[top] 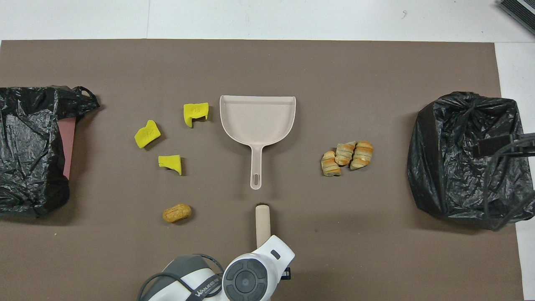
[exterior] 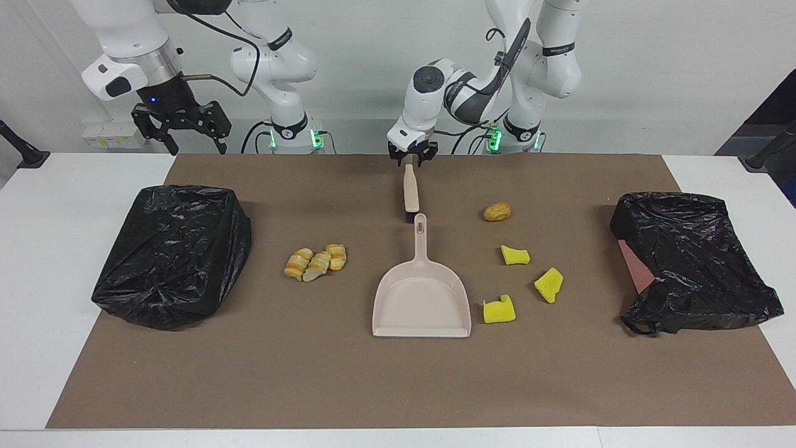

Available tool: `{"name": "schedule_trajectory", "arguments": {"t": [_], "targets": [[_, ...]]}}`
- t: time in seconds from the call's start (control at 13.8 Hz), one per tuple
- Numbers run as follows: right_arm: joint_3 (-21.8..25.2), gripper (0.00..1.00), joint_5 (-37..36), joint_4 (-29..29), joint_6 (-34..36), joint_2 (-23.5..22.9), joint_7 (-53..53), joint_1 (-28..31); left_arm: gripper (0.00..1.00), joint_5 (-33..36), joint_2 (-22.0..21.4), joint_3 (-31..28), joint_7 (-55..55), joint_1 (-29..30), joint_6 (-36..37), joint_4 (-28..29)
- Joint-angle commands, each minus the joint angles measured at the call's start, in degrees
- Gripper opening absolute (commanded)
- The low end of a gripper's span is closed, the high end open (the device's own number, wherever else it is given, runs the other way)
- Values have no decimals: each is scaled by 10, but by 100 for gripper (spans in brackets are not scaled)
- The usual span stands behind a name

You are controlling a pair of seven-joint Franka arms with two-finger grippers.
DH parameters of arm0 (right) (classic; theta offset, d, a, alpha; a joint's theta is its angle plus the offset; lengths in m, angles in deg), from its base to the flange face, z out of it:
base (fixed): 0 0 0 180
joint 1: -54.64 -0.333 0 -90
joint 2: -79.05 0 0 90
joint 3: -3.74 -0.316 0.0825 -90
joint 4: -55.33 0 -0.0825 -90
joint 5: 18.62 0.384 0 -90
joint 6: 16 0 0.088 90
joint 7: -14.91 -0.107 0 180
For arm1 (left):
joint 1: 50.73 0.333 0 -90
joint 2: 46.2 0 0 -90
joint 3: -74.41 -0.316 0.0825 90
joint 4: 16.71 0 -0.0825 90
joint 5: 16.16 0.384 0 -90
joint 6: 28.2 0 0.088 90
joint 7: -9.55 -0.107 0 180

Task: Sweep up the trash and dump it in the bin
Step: 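Grasp the beige brush handle with the left gripper and lift it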

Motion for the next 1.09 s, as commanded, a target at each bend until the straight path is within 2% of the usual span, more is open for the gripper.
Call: {"name": "schedule_trajectory", "arguments": {"t": [0.0,0.14,0.36,0.65,0.8,1.01], "targets": [[-3,100,8,-17,-6,15,16,9,0,-16,-10,-12,1,-17,2,12],[-3,100,8,-17,-5,15,16,9,0,-16,-17,-16,-3,-4,24,2],[-5,100,11,-9,3,14,20,9,0,-15,-22,-18,-7,42,145,-56],[-16,100,10,-17,12,22,13,-2,0,-5,-75,-19,-3,101,210,-63],[-34,100,12,-28,-11,16,0,-9,0,15,-86,-19,-3,145,228,-76],[-36,100,13,-59,-91,-14,-108,-76,0,40,-81,-19,-3,223,265,-110]]}}
